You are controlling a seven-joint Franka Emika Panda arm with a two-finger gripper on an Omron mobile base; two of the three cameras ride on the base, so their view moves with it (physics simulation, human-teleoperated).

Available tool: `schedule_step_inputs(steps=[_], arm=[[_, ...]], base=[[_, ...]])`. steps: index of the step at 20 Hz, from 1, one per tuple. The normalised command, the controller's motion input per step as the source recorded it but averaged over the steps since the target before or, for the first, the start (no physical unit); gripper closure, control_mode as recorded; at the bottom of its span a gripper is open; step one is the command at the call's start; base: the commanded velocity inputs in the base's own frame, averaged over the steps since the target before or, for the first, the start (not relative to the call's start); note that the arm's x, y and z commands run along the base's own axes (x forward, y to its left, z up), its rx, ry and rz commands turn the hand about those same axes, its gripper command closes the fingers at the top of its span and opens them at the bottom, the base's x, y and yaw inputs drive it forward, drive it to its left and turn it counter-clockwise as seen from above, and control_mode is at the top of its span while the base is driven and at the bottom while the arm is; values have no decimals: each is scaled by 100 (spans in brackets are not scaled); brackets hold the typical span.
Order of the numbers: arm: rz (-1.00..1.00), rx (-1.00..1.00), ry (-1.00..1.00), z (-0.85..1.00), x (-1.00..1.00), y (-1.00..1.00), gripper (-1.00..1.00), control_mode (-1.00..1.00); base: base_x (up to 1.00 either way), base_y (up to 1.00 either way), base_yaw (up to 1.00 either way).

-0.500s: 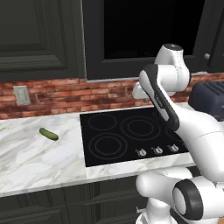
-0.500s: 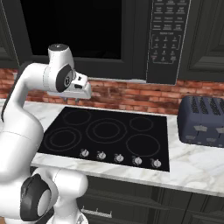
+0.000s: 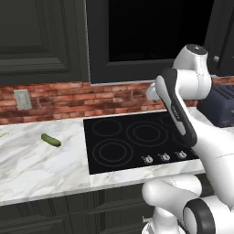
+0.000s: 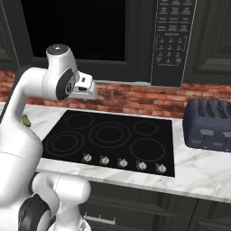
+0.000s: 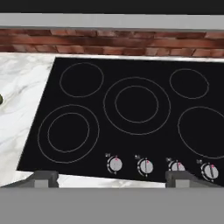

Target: Open the microwave door.

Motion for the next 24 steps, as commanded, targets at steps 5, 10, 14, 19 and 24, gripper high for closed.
schedule_step_inputs(steps=[5,10,14,19,24], arm=[[0,1,-22,45,-37,-45,-100,-100],[0,0,-51,45,-45,-45,-100,-100],[0,0,-57,46,-29,-56,-100,-100],[0,0,-38,38,-21,-71,-100,-100],[0,0,-21,46,-10,-63,-100,-100]], base=[[0,0,0],[0,0,0],[0,0,0],[0,0,0],[0,0,0]])
